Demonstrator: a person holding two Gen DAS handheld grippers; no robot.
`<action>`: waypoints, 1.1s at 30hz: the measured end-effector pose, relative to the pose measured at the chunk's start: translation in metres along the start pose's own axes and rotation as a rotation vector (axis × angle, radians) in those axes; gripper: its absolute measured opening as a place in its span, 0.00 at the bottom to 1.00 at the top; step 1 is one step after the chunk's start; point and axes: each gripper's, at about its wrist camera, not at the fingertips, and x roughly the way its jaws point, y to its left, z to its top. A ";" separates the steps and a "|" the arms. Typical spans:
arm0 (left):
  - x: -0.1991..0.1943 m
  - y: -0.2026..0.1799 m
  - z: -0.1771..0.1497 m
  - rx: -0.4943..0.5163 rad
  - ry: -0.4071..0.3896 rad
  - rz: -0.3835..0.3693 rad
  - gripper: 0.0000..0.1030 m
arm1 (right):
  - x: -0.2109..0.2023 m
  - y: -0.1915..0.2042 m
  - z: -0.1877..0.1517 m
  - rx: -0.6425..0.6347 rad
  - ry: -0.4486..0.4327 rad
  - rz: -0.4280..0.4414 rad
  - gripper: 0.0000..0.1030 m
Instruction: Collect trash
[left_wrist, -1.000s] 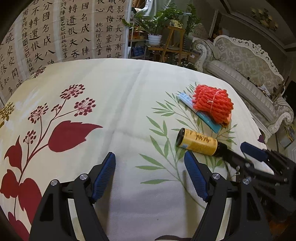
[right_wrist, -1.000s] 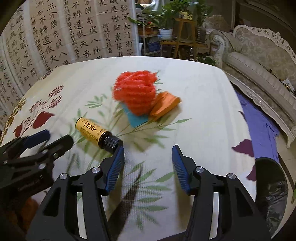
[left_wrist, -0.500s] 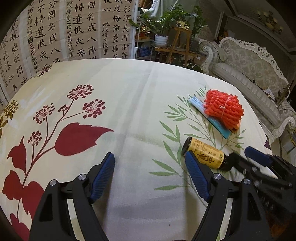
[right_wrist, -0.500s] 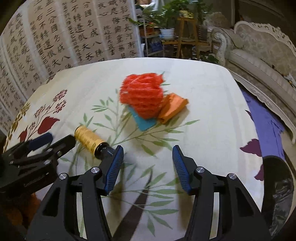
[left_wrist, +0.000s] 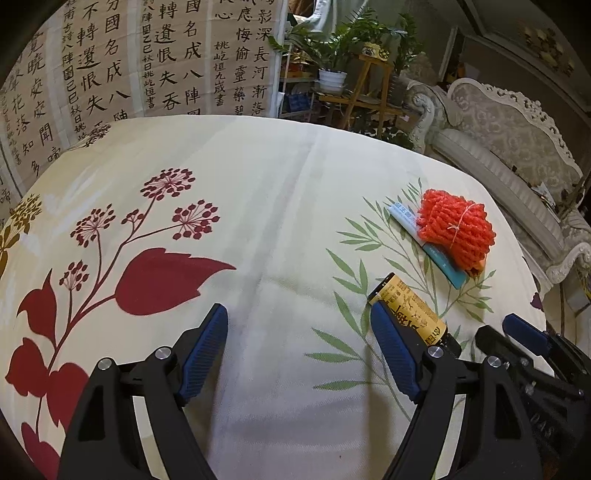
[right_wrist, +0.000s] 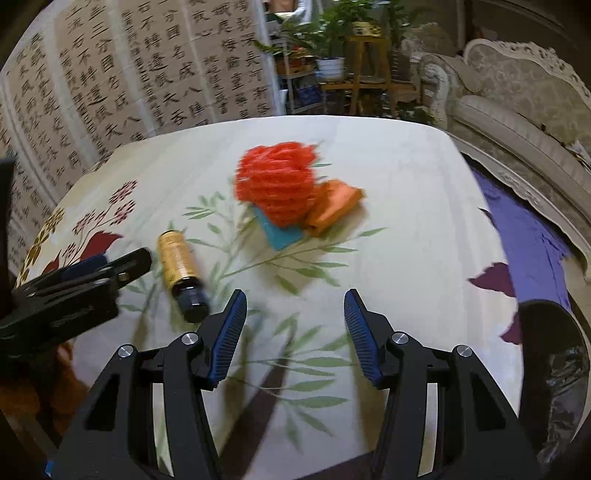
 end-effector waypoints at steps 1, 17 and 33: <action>-0.001 -0.001 0.000 -0.001 -0.007 0.007 0.75 | 0.000 -0.003 0.000 0.004 -0.001 -0.008 0.52; 0.003 -0.049 0.006 0.030 0.009 -0.011 0.75 | -0.008 -0.034 -0.006 0.039 -0.015 -0.054 0.52; 0.012 -0.043 -0.003 0.114 0.021 -0.012 0.59 | -0.005 -0.028 -0.005 0.004 -0.006 -0.088 0.53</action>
